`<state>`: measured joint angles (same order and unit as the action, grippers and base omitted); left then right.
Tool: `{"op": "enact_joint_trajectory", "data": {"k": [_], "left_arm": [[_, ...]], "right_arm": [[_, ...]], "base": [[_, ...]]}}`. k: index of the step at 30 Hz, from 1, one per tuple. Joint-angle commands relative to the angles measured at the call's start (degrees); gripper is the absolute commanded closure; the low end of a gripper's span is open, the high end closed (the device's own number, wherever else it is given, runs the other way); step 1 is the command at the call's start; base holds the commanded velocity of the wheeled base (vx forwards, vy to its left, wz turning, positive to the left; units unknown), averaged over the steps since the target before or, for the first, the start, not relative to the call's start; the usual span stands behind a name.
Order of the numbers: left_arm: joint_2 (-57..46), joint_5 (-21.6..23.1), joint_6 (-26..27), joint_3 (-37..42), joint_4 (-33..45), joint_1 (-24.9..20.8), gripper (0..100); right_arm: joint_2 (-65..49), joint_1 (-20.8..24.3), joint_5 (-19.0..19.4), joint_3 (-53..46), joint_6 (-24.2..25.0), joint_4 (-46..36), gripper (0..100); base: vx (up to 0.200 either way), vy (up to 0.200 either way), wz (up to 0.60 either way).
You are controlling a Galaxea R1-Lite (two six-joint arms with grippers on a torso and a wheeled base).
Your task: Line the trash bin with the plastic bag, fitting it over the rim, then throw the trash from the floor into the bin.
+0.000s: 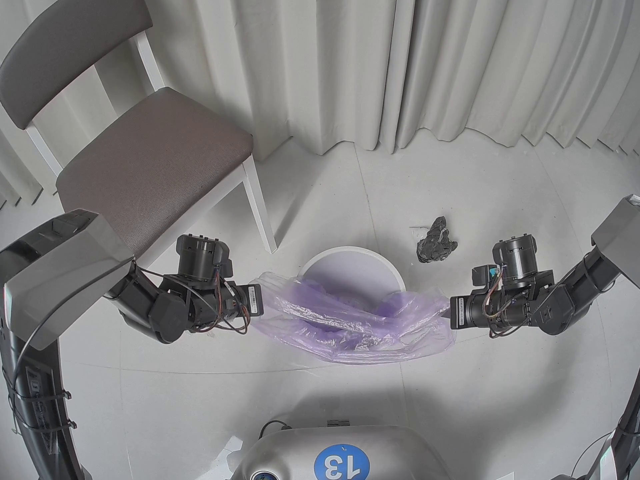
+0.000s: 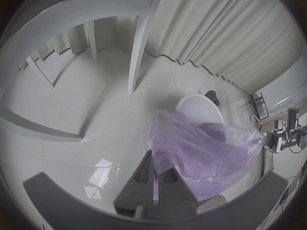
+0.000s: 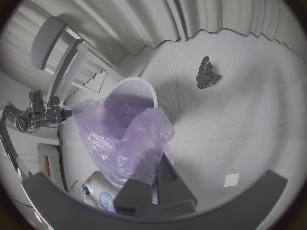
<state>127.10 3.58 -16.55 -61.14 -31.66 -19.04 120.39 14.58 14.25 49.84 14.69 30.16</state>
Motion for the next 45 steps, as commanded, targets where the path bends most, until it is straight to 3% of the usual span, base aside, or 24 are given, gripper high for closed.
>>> {"op": "enact_joint_trajectory", "data": {"k": [1, 2, 8, 11, 15, 21, 29, 35, 42, 45], "left_arm": [[4.9, -2.8, -0.3, -5.8, 0.0, 0.6, 100], [5.2, -4.7, -0.6, -7.3, 0.1, 0.6, 100], [1.3, -4.8, -0.6, -5.8, 1.2, 1.4, 100], [-6.1, -3.6, -0.6, -1.8, 7.6, 1.4, 100], [-11.4, -1.7, -0.6, 1.4, 11.8, 1.5, 100], [-14.5, -0.2, -0.1, 7.7, 11.8, 1.9, 100], [-11.7, 0.1, -0.1, 12.8, 8.5, 0.8, 100], [-6.0, 0.0, -0.1, 13.0, 2.7, 0.4, 100], [1.7, 0.0, 1.4, 8.0, -0.5, 0.8, 100], [4.6, 0.0, 1.9, 2.1, 0.1, 1.4, 100]], "right_arm": [[2.7, -0.4, -0.5, 3.0, 4.2, 3.1, 100], [2.6, -0.9, -0.6, 3.0, 6.3, 4.7, 100], [-0.6, -2.2, -0.6, 2.4, 5.2, 1.8, 100], [-6.0, -3.3, 0.0, 2.2, 0.2, -8.0, 100], [-9.5, -3.8, 0.3, 1.0, -2.6, -11.5, 100], [-10.4, -3.9, 0.3, -2.0, -7.7, -11.9, 100], [-8.4, -3.2, 0.2, -4.3, -12.4, -12.0, 100], [-4.3, -2.9, 0.1, -3.9, -12.4, -11.3, 100], [2.6, -3.1, -0.2, -1.6, -12.0, -8.4, 100], [5.3, -3.2, -0.2, 0.8, -8.0, -6.9, 100]], "base": [[0.000, 0.000, 0.00], [0.000, 0.000, 0.00], [0.000, 0.000, 0.00], [0.000, 0.000, 0.00], [0.000, 0.000, 0.00], [0.000, 0.000, 0.00], [0.000, 0.000, 0.00], [0.000, 0.000, 0.00], [0.000, 0.000, 0.00], [0.000, 0.000, 0.00]]}}
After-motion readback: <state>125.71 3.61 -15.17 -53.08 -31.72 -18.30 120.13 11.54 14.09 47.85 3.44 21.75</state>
